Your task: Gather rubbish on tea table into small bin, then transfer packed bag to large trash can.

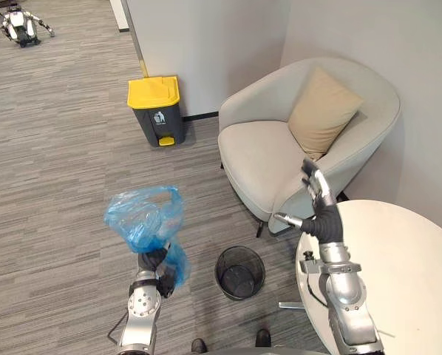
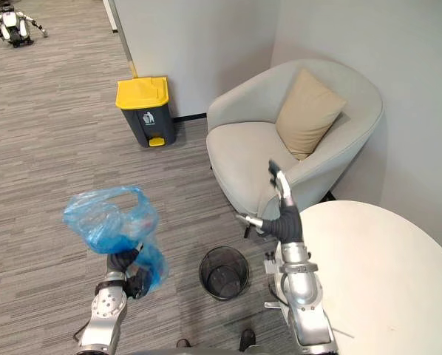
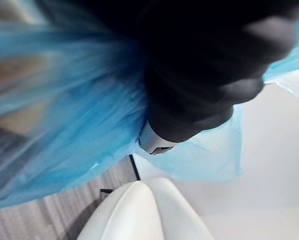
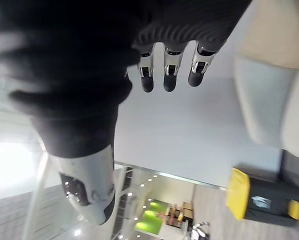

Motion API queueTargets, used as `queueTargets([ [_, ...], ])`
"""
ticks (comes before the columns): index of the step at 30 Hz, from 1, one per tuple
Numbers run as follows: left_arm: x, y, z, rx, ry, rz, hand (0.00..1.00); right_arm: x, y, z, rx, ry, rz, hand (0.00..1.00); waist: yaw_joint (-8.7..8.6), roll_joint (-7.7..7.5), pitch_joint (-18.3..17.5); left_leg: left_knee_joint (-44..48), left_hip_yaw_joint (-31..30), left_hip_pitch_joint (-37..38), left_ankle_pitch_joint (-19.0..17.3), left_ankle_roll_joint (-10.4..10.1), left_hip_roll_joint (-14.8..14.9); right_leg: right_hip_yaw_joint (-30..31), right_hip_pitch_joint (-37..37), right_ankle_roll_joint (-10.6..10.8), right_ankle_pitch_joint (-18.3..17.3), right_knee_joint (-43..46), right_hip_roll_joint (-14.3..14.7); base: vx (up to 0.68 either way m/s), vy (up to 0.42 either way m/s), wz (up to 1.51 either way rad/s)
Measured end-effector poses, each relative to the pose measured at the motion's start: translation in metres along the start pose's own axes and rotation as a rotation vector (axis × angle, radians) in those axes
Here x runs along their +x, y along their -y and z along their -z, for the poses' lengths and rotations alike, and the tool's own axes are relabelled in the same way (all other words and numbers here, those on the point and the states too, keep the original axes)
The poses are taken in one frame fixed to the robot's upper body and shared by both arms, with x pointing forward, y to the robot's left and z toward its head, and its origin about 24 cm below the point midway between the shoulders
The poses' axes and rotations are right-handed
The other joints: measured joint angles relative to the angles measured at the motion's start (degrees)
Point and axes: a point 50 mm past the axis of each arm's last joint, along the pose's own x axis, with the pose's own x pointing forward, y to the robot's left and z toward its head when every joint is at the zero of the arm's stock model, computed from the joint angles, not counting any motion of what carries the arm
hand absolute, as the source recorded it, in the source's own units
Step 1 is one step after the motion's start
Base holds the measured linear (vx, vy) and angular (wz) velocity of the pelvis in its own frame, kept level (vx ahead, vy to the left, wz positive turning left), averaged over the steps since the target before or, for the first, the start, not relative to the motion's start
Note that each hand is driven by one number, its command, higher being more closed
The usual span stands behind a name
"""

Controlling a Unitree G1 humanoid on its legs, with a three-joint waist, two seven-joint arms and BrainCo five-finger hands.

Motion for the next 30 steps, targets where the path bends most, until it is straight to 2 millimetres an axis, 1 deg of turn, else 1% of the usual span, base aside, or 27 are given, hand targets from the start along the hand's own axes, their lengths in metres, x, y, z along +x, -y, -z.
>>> queueTargets([
  [3,-0.005,0.001,0.017,0.015,-0.075,0.013,1.0,-0.01,0.0,0.031,0.024,-0.151,-0.011,0.0,0.08,0.01,0.0,0.01,-0.2,-0.07,0.0,0.0,-0.16,-0.2,0.01,0.01,0.0,-0.01,0.01,0.0,0.0,0.03],
  [5,-0.011,0.001,0.033,0.032,-0.142,0.026,1.0,-0.022,0.001,0.055,0.023,-0.271,-0.004,0.0,0.15,0.02,0.01,0.01,-0.35,-0.15,0.0,0.0,-0.3,-0.36,-0.01,0.01,0.0,-0.05,-0.05,0.0,0.0,0.03],
  [6,-0.013,0.0,0.037,0.038,-0.157,0.033,1.0,-0.024,0.001,0.059,0.023,-0.296,-0.004,0.0,0.16,0.02,0.01,0.01,-0.38,-0.16,0.0,0.0,-0.31,-0.4,-0.01,0.02,-0.01,-0.09,-0.06,0.0,0.0,0.0],
  [7,-0.017,-0.002,0.044,0.055,-0.189,0.049,1.0,-0.031,0.0,0.071,0.022,-0.358,-0.005,0.0,0.15,0.02,0.01,0.01,-0.4,-0.17,0.0,0.0,-0.33,-0.43,-0.02,0.02,-0.01,-0.2,-0.08,0.0,0.0,0.0],
  [8,-0.018,-0.002,0.047,0.06,-0.199,0.051,1.0,-0.035,0.0,0.076,0.022,-0.383,-0.004,0.0,0.16,0.03,0.01,0.01,-0.42,-0.17,0.0,0.0,-0.34,-0.45,-0.02,0.02,-0.01,-0.2,-0.09,0.0,0.0,0.0],
  [9,-0.02,-0.002,0.052,0.067,-0.222,0.058,1.0,-0.042,0.001,0.085,0.02,-0.437,-0.003,0.0,0.21,0.04,0.02,0.01,-0.56,-0.21,0.0,0.0,-0.4,-0.6,-0.03,0.03,-0.01,-0.2,-0.12,0.0,0.0,0.04],
  [10,-0.021,-0.002,0.054,0.068,-0.23,0.062,1.0,-0.045,0.001,0.089,0.018,-0.462,-0.004,0.0,0.24,0.04,0.02,0.01,-0.65,-0.22,0.01,0.01,-0.42,-0.71,-0.03,0.04,-0.02,-0.2,-0.13,-0.01,0.001,0.09],
  [11,-0.023,-0.001,0.058,0.07,-0.252,0.082,1.0,-0.052,0.001,0.098,0.014,-0.519,-0.006,0.0,0.25,0.05,0.03,0.01,-1.02,-0.23,0.01,0.01,-0.52,-1.07,-0.03,0.11,-0.07,-0.21,-0.2,-0.01,0.003,0.1],
  [14,-0.028,0.0,0.067,0.076,-0.293,0.099,1.0,-0.064,0.002,0.109,0.008,-0.596,-0.007,0.0,0.17,0.07,0.07,0.0,-1.57,-0.29,0.01,0.02,-0.73,-1.52,0.02,0.19,-0.12,-0.21,-0.32,-0.01,0.01,0.09],
  [21,-0.039,0.002,0.08,0.086,-0.355,0.132,1.0,-0.076,0.002,0.121,0.005,-0.679,-0.008,0.0,0.14,-0.05,0.16,0.01,-1.76,-0.29,0.01,0.02,-0.81,-1.65,0.09,0.24,-0.16,-0.1,-0.4,0.0,0.002,0.01],
  [24,-0.042,0.005,0.082,0.103,-0.359,0.174,1.0,-0.083,0.002,0.127,-0.015,-0.727,-0.022,0.0,0.15,-0.13,0.27,0.01,-1.75,-0.26,0.01,0.02,-0.8,-1.64,0.11,0.24,-0.16,-0.03,-0.4,0.0,0.0,0.0],
  [30,-0.045,0.005,0.085,0.105,-0.369,0.18,1.0,-0.092,0.001,0.133,-0.025,-0.777,-0.03,0.0,0.15,-0.54,0.73,0.01,-1.16,0.04,-0.03,0.0,-0.75,-1.07,0.16,0.24,-0.16,-0.01,-0.45,0.0,0.004,-0.04],
])
